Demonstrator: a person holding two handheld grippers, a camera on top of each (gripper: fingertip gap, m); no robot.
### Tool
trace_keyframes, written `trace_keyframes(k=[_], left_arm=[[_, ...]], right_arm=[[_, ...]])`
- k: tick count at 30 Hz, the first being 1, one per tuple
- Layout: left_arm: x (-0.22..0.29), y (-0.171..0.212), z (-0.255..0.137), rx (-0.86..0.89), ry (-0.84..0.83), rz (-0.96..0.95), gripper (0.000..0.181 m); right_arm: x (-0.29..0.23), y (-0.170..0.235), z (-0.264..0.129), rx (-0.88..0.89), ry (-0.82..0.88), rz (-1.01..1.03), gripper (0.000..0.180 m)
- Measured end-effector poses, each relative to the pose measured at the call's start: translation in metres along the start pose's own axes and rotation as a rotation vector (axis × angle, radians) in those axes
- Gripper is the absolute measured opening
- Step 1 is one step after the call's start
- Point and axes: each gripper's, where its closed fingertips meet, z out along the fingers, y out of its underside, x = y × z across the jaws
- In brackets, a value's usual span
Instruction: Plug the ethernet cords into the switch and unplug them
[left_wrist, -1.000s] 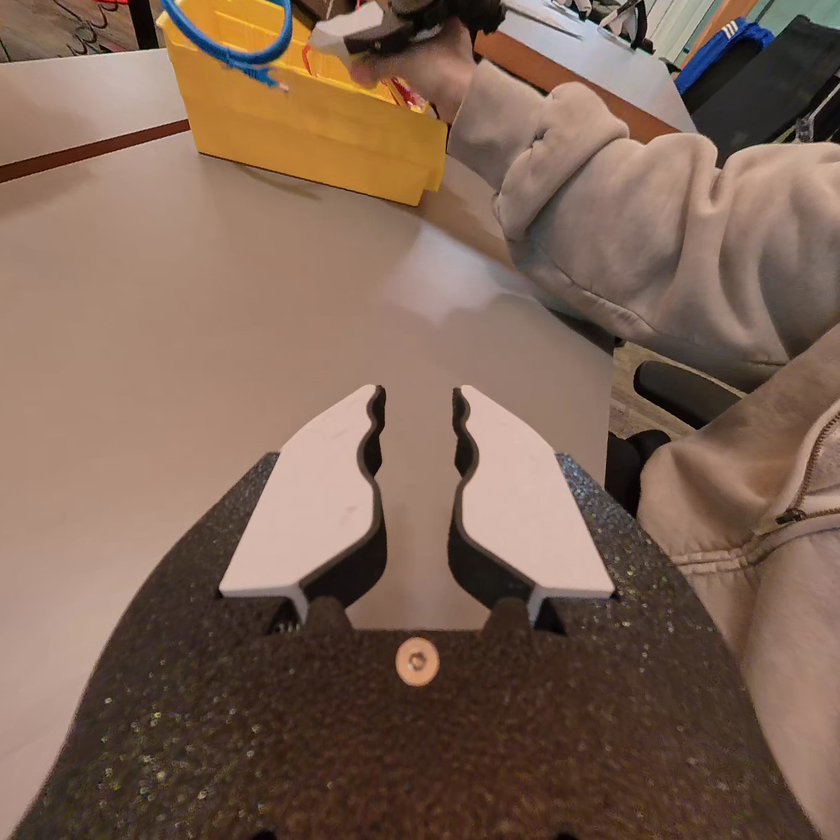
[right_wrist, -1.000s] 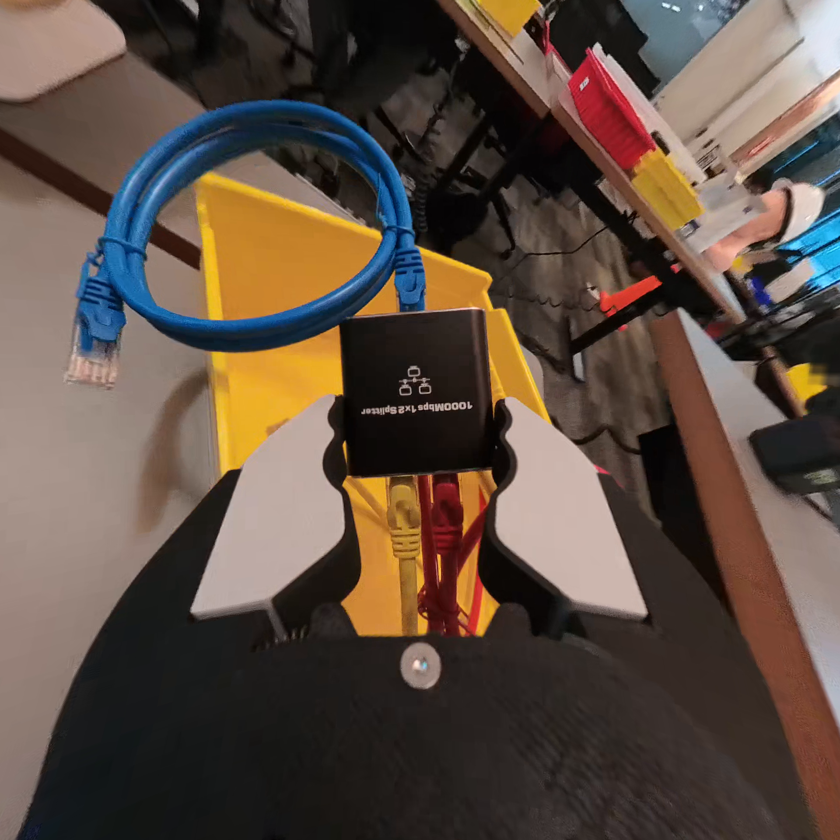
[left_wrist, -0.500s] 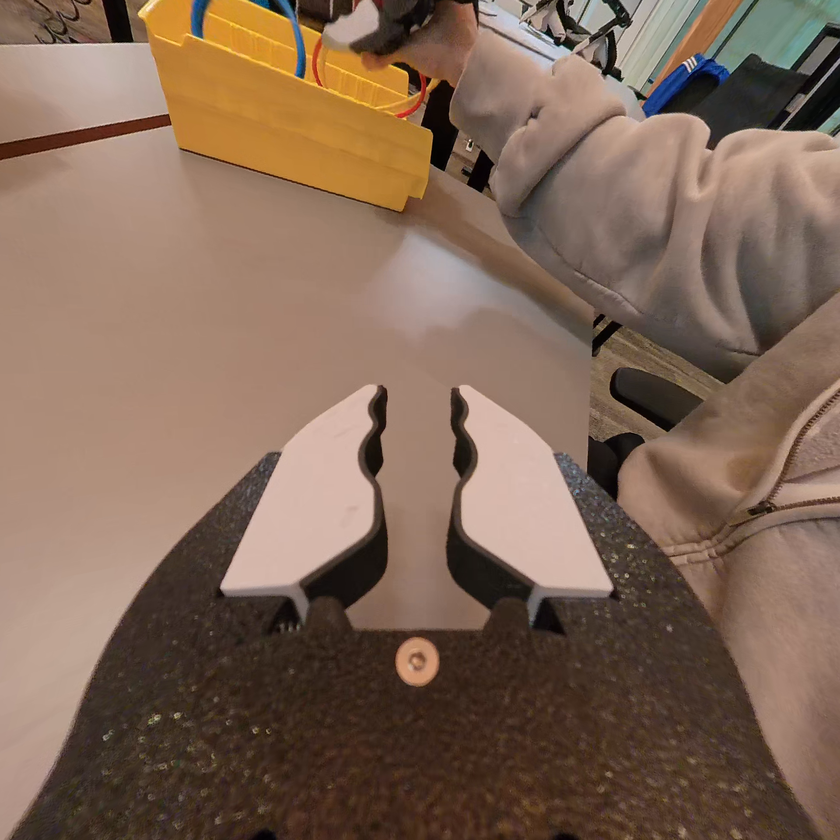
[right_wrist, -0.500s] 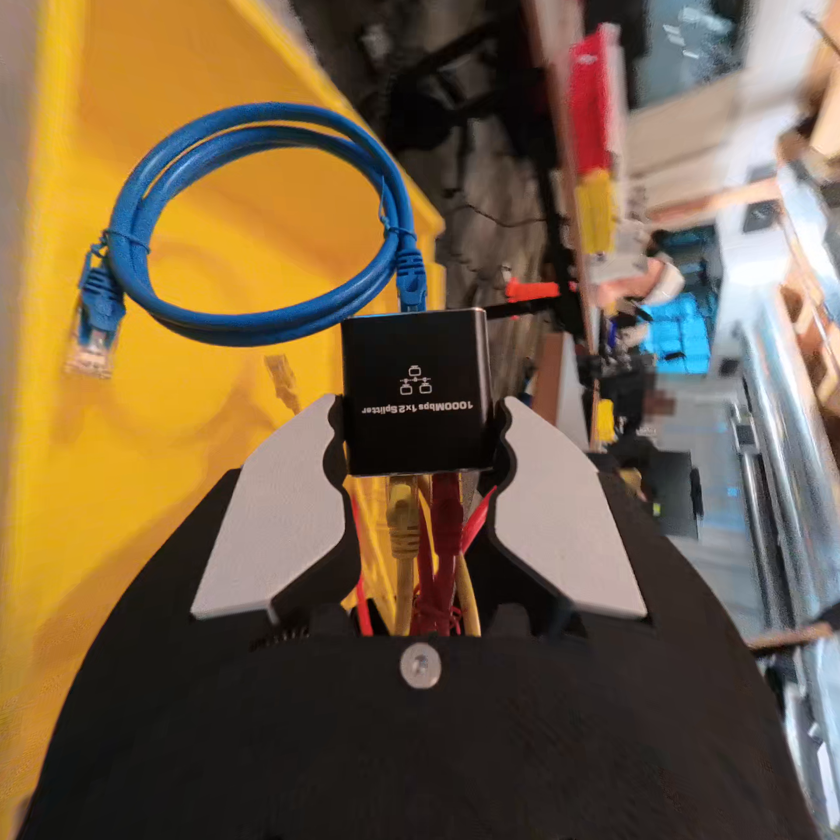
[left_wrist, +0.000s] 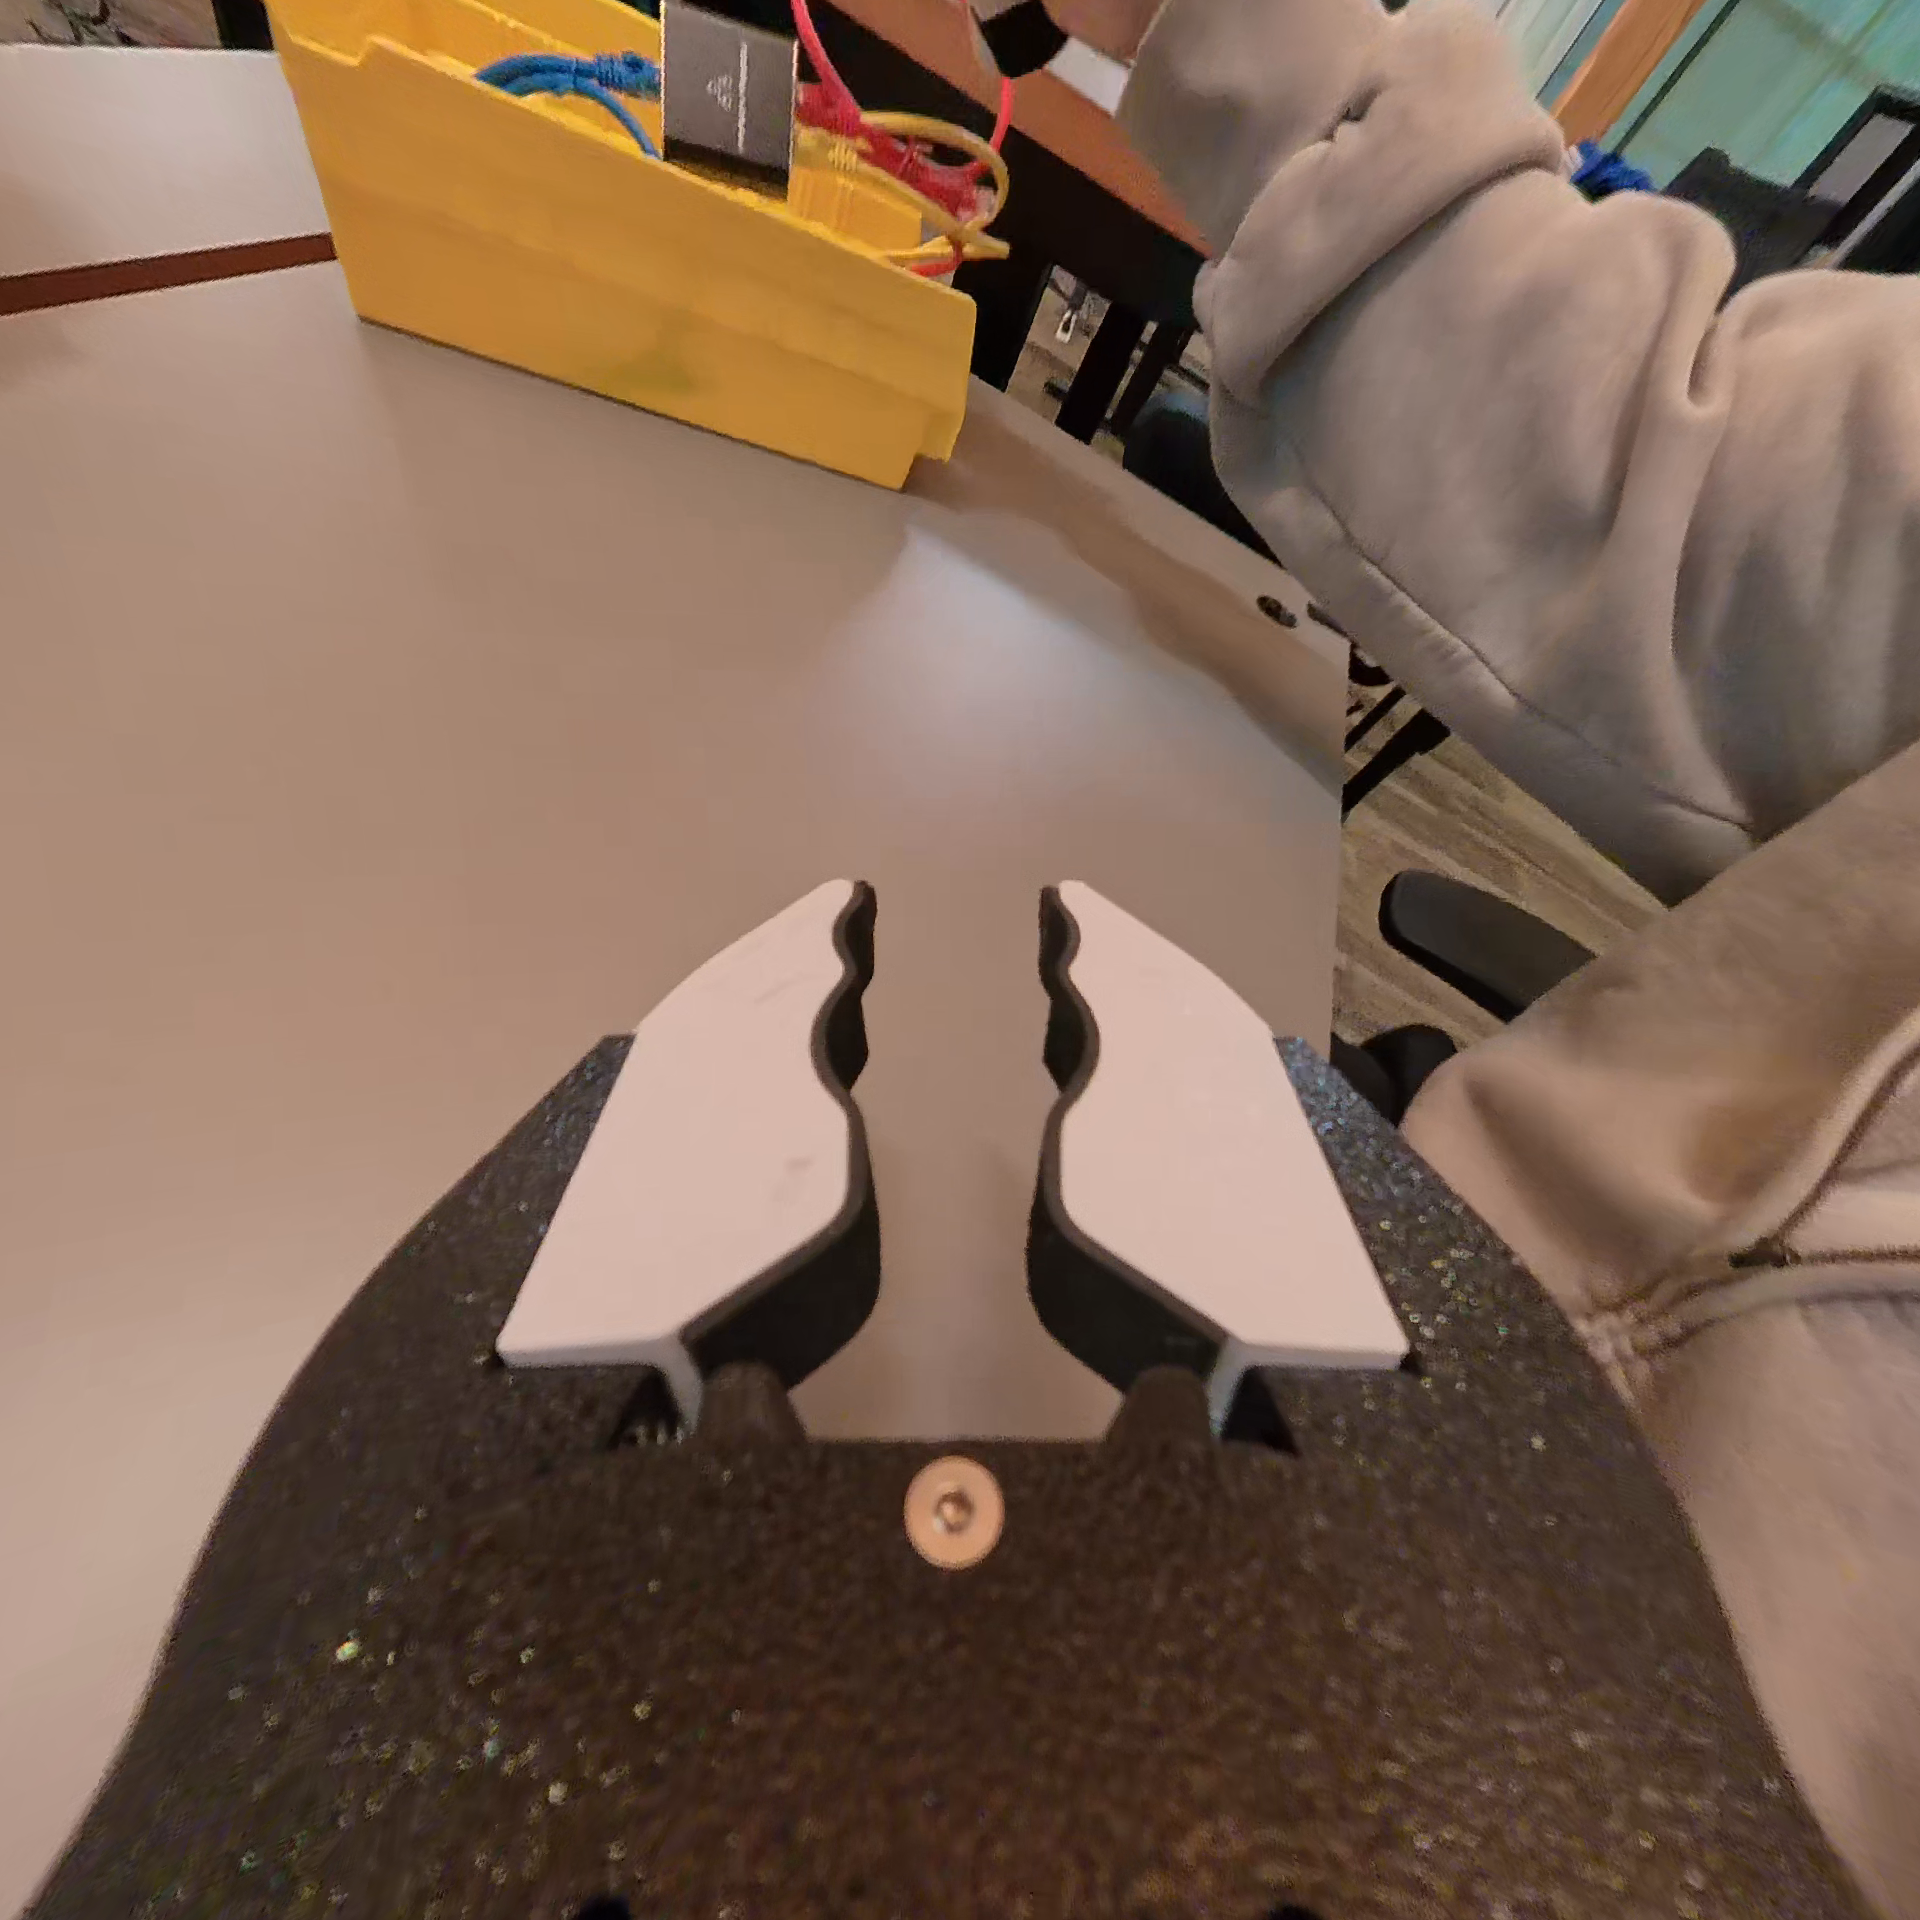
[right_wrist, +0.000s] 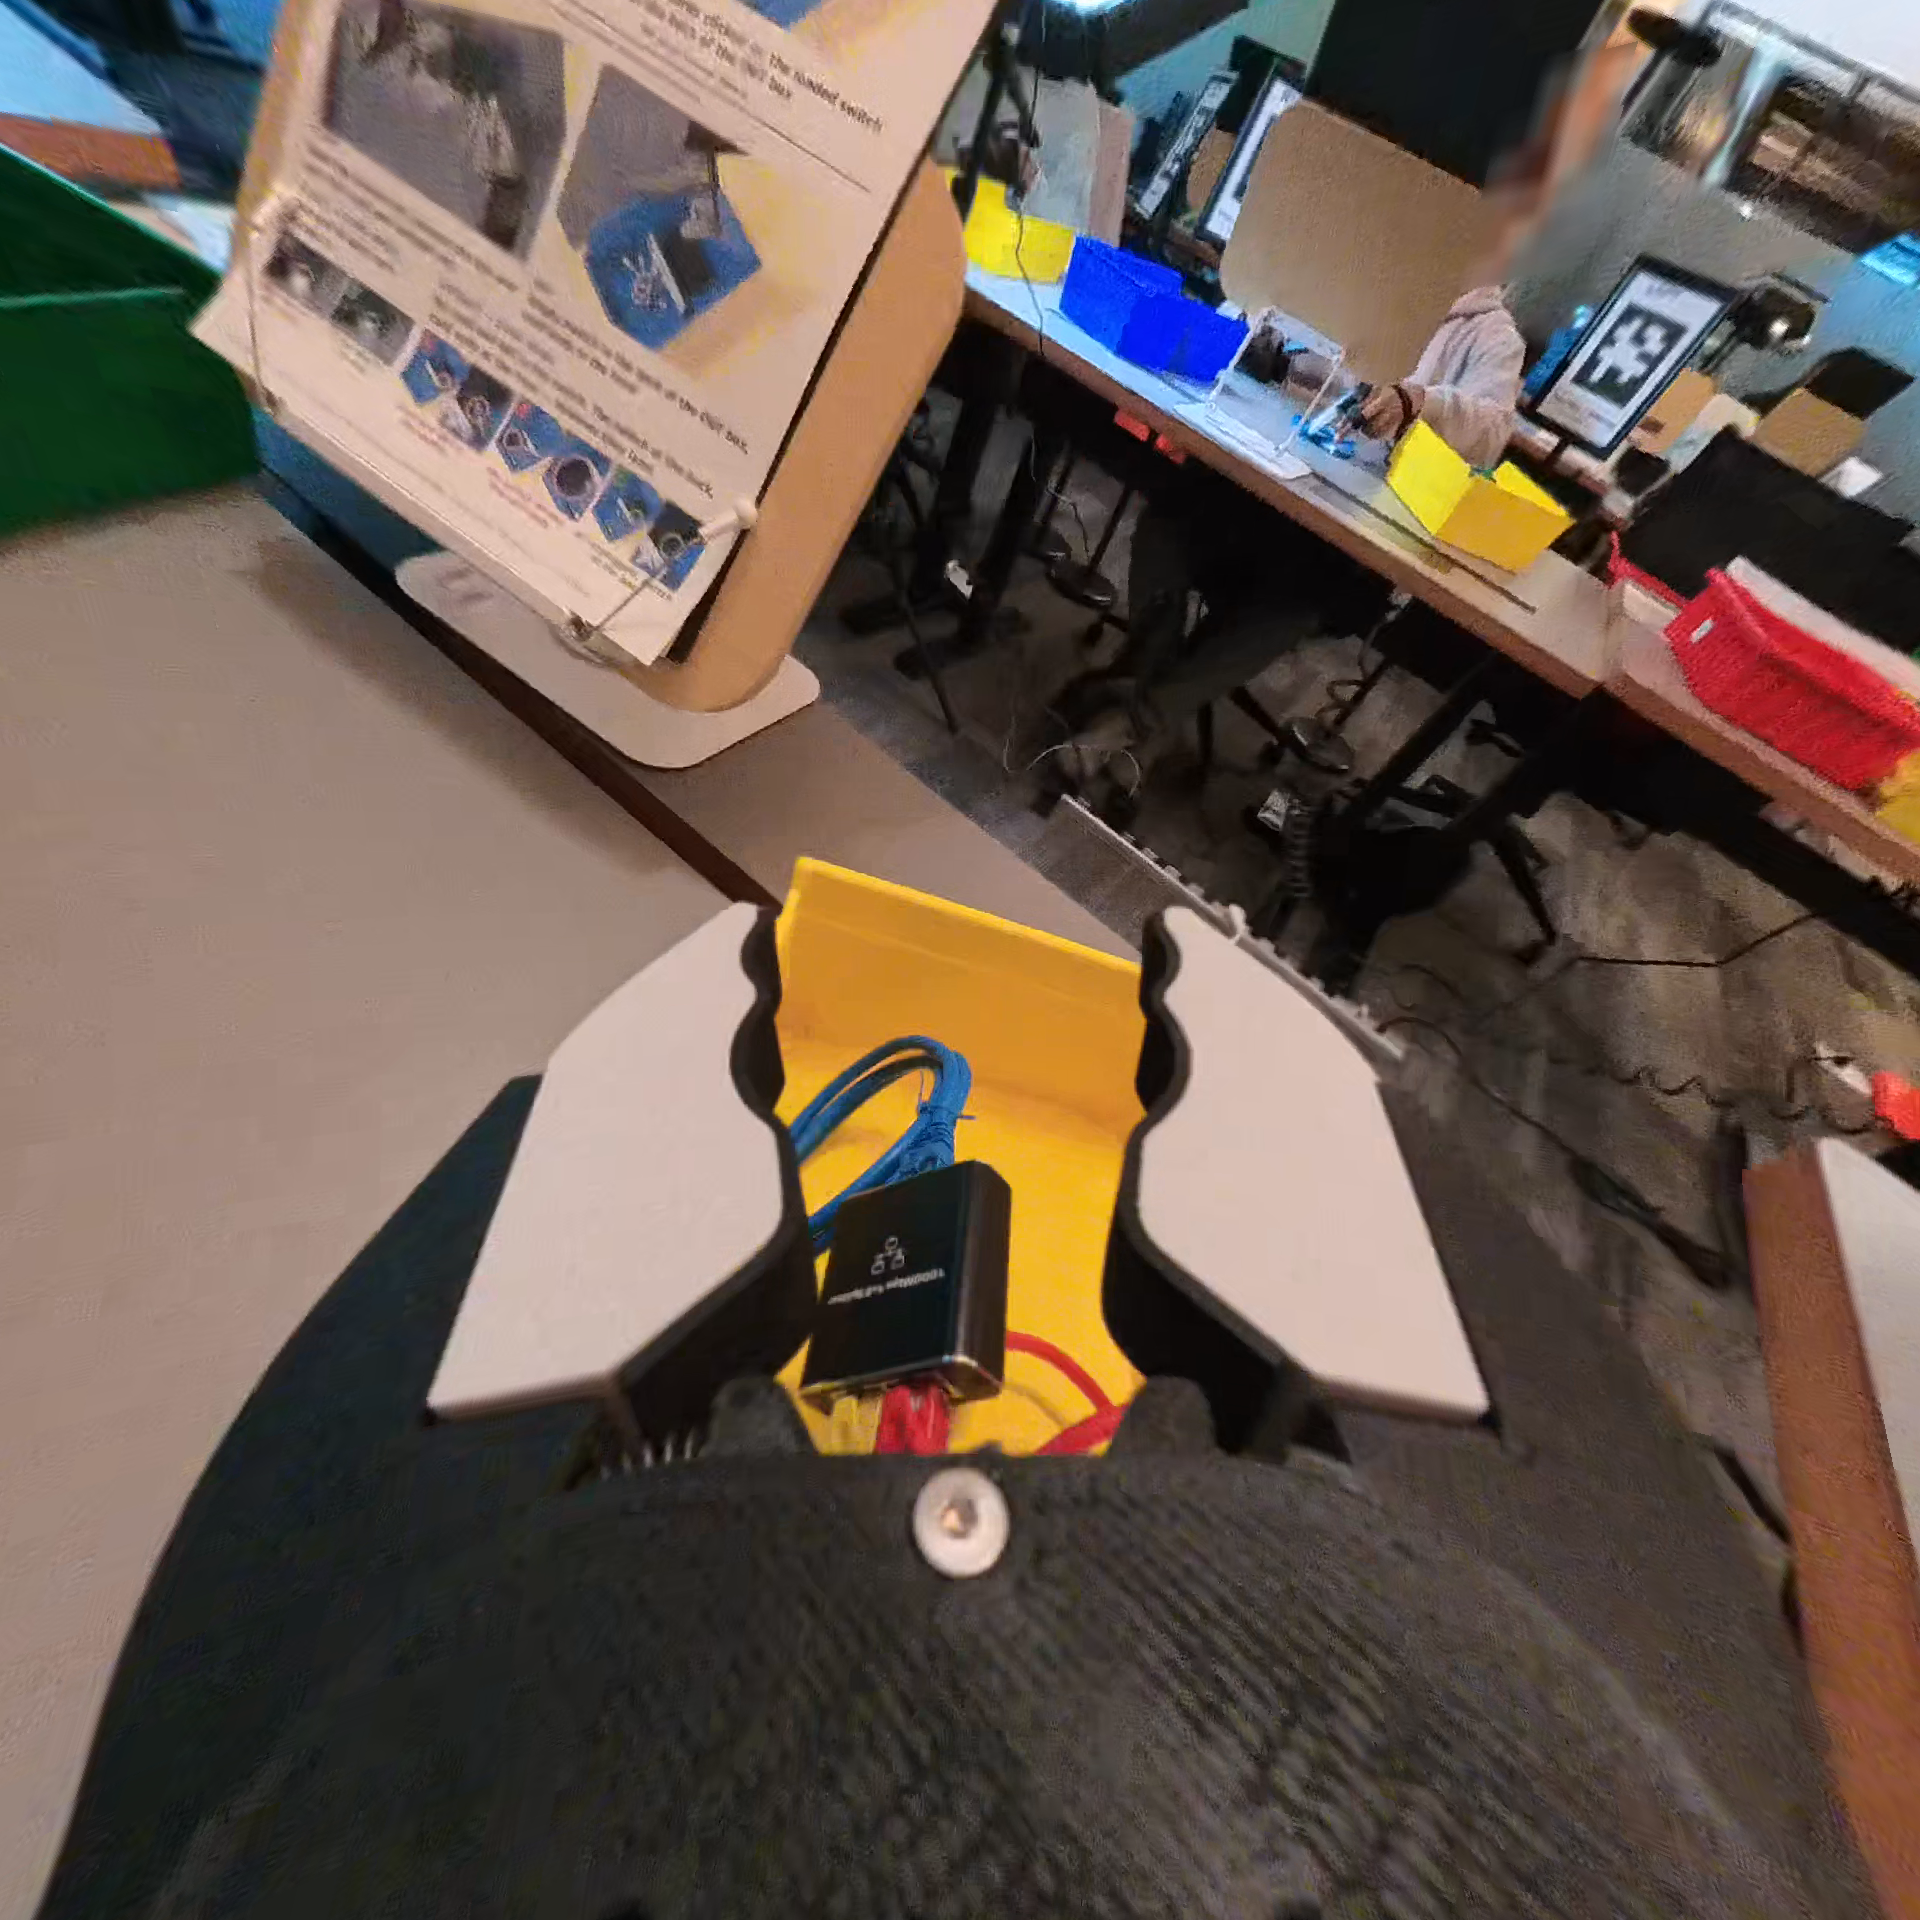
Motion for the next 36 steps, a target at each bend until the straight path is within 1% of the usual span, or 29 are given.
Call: trace_keyframes(k=[3,5,7,10,12,15,17,19,20,22,24,28,29,30,33,35,36], left_arm=[[0.004,-0.013,0.025,0.003,-0.017,0.011,0.034],[0.005,-0.024,0.048,-0.015,-0.055,0.051,0.042],[0.001,-0.041,0.076,-0.018,-0.118,0.086,0.052],[-0.002,-0.075,0.130,-0.017,-0.170,0.057,0.070],[0.000,-0.095,0.174,-0.055,-0.150,-0.001,0.082],[-0.003,-0.125,0.239,-0.093,-0.162,-0.118,0.084],[-0.012,-0.139,0.278,-0.122,-0.187,-0.234,0.084],[-0.024,-0.143,0.310,-0.190,-0.218,-0.321,0.084],[-0.032,-0.143,0.323,-0.219,-0.255,-0.350,0.084],[-0.047,-0.144,0.341,-0.237,-0.322,-0.398,0.083],[-0.055,-0.140,0.357,-0.264,-0.356,-0.458,0.083],[-0.076,-0.115,0.374,-0.357,-0.471,-0.544,0.086],[-0.079,-0.112,0.378,-0.364,-0.478,-0.562,0.101],[-0.082,-0.111,0.382,-0.363,-0.477,-0.597,0.108],[-0.087,-0.114,0.391,-0.340,-0.475,-0.690,0.102],[-0.090,-0.117,0.396,-0.330,-0.500,-0.694,0.090],[-0.091,-0.117,0.397,-0.345,-0.527,-0.683,0.090]], right_arm=[[0.005,-0.003,-0.030,-0.043,0.029,0.035,0.069],[0.005,-0.007,-0.060,-0.033,0.095,0.078,0.069],[-0.006,-0.002,-0.091,-0.021,0.135,0.152,0.070],[-0.030,0.019,-0.136,0.019,0.236,0.207,0.069],[-0.045,0.041,-0.163,0.048,0.321,0.253,0.068],[-0.072,0.074,-0.188,0.094,0.373,0.334,0.067],[-0.085,0.093,-0.195,0.080,0.376,0.359,0.067],[-0.087,0.103,-0.196,0.036,0.369,0.330,0.069],[-0.087,0.108,-0.196,-0.010,0.358,0.315,0.071],[-0.081,0.118,-0.200,-0.083,0.402,0.302,0.073],[-0.081,0.122,-0.197,-0.083,0.410,0.285,0.073],[-0.084,0.137,-0.186,-0.138,0.382,0.347,0.077],[-0.084,0.141,-0.185,-0.165,0.389,0.353,0.080],[-0.085,0.145,-0.183,-0.193,0.391,0.356,0.080],[-0.087,0.150,-0.180,-0.255,0.407,0.358,0.083],[-0.087,0.152,-0.179,-0.276,0.422,0.343,0.083],[-0.087,0.154,-0.179,-0.288,0.428,0.335,0.083]])
